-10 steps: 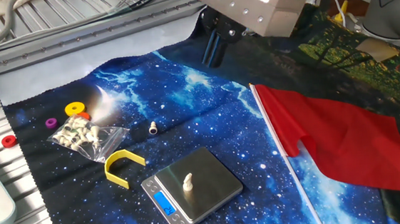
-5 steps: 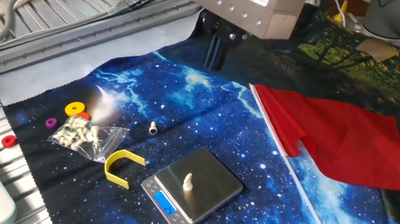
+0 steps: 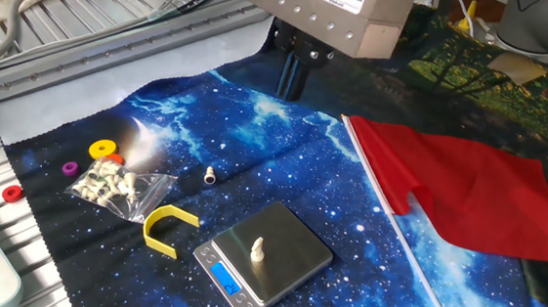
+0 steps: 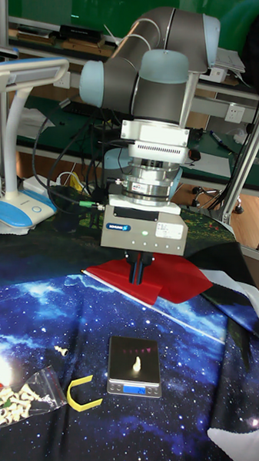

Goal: Remove the object from the scale

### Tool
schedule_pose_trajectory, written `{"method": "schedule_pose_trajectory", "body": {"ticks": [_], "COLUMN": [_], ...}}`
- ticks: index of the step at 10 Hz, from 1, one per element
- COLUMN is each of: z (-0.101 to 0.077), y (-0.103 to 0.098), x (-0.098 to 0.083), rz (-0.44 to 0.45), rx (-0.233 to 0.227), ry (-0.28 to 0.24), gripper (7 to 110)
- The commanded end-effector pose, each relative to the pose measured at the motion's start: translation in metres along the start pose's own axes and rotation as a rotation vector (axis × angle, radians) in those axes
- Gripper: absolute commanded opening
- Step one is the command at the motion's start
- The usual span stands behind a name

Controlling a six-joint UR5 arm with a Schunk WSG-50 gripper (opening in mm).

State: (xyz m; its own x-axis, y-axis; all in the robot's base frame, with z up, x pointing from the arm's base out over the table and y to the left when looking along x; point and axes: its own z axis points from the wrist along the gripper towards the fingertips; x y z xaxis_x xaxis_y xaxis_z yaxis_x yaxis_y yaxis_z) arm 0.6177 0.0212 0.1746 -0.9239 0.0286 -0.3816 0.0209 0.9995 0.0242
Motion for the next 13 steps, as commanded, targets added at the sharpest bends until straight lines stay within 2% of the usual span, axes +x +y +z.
{"method": "schedule_pose_trajectory", "body": {"ticks": [1, 3, 5, 6, 7, 8, 9, 10, 11, 13], "z": [0.0, 0.0, -0.001, -0.001, 0.0, 0.0, -0.001, -0.001, 0.0, 0.0], "y": [-0.012, -0.002, -0.003, -0.003, 0.003, 0.003, 0.005, 0.006, 0.005, 0.002], "x": [-0.003, 0.0, 0.014, 0.016, -0.008, -0.008, -0.014, -0.012, -0.002, 0.007], "rz": [0.059, 0.041, 0.027, 0.036, 0.061, 0.079, 0.071, 0.059, 0.042, 0.031], "rx": [0.036, -0.001, 0.004, 0.004, -0.024, -0.022, -0.034, -0.037, -0.03, -0.016], "ry": [-0.014, -0.002, 0.053, 0.06, -0.032, -0.034, -0.056, -0.048, -0.009, 0.026], "gripper": [7, 7, 7, 7, 7, 7, 7, 7, 7, 7]}}
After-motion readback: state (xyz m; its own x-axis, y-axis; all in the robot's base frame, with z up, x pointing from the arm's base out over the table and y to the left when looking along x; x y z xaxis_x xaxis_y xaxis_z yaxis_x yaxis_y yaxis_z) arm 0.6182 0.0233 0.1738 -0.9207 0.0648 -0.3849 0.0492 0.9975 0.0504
